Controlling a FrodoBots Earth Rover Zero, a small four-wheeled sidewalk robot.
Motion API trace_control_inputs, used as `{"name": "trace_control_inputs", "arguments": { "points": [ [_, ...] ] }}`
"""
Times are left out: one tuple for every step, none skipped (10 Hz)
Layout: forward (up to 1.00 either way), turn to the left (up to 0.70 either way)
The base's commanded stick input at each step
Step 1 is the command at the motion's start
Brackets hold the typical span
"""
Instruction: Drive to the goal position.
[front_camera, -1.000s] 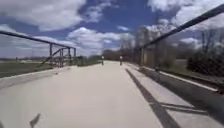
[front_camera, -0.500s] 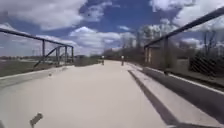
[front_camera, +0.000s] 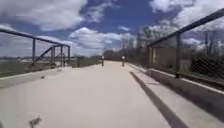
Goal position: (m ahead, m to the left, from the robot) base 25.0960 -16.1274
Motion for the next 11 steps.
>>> {"name": "trace_control_inputs", "arguments": {
  "points": [
    [1.00,-0.08],
    [1.00,-0.18],
    [1.00,-0.11],
    [1.00,-0.14],
    [1.00,-0.27],
    [1.00,-0.27],
    [1.00,-0.27],
    [1.00,-0.10],
    [1.00,0.00],
    [1.00,0.00],
    [1.00,0.00]
  ]
}}
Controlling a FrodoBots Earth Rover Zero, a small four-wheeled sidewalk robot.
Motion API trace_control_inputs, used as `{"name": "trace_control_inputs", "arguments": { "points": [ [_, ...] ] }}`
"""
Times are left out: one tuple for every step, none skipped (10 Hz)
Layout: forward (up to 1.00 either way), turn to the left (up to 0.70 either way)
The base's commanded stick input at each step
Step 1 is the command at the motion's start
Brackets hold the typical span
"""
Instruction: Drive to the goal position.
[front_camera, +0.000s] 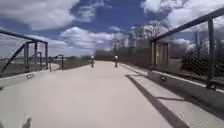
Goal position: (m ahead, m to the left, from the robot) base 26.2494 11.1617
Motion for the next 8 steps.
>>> {"name": "trace_control_inputs", "arguments": {
  "points": [
    [1.00,-0.17],
    [1.00,-0.27],
    [1.00,-0.08],
    [1.00,0.00],
    [1.00,0.00],
    [1.00,0.00],
    [1.00,0.00],
    [1.00,0.00]
  ]
}}
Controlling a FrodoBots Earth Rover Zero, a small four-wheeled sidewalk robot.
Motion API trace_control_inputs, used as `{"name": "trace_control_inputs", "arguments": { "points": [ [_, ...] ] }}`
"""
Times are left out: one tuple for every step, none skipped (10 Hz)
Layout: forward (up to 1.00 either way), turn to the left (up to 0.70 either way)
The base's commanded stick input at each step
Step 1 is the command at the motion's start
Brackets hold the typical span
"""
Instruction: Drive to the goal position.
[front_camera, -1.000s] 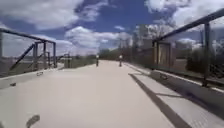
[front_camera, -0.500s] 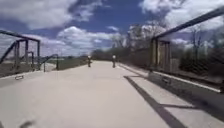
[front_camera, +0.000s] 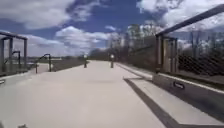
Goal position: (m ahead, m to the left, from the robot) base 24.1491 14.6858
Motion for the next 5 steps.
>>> {"name": "trace_control_inputs", "arguments": {
  "points": [
    [1.00,0.00],
    [1.00,0.00],
    [1.00,0.00],
    [1.00,0.00],
    [1.00,0.00]
  ]
}}
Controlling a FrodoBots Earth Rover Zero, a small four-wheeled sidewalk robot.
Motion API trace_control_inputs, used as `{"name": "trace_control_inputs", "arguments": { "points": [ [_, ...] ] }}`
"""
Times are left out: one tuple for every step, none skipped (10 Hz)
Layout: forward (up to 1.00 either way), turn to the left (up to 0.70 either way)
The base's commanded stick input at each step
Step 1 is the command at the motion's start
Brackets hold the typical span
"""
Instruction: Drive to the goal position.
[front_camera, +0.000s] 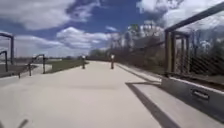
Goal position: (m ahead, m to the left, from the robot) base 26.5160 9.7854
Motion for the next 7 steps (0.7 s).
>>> {"name": "trace_control_inputs", "arguments": {
  "points": [
    [1.00,0.00],
    [1.00,0.00],
    [1.00,0.00],
    [1.00,0.00],
    [1.00,0.00],
    [1.00,0.00],
    [1.00,0.00]
  ]
}}
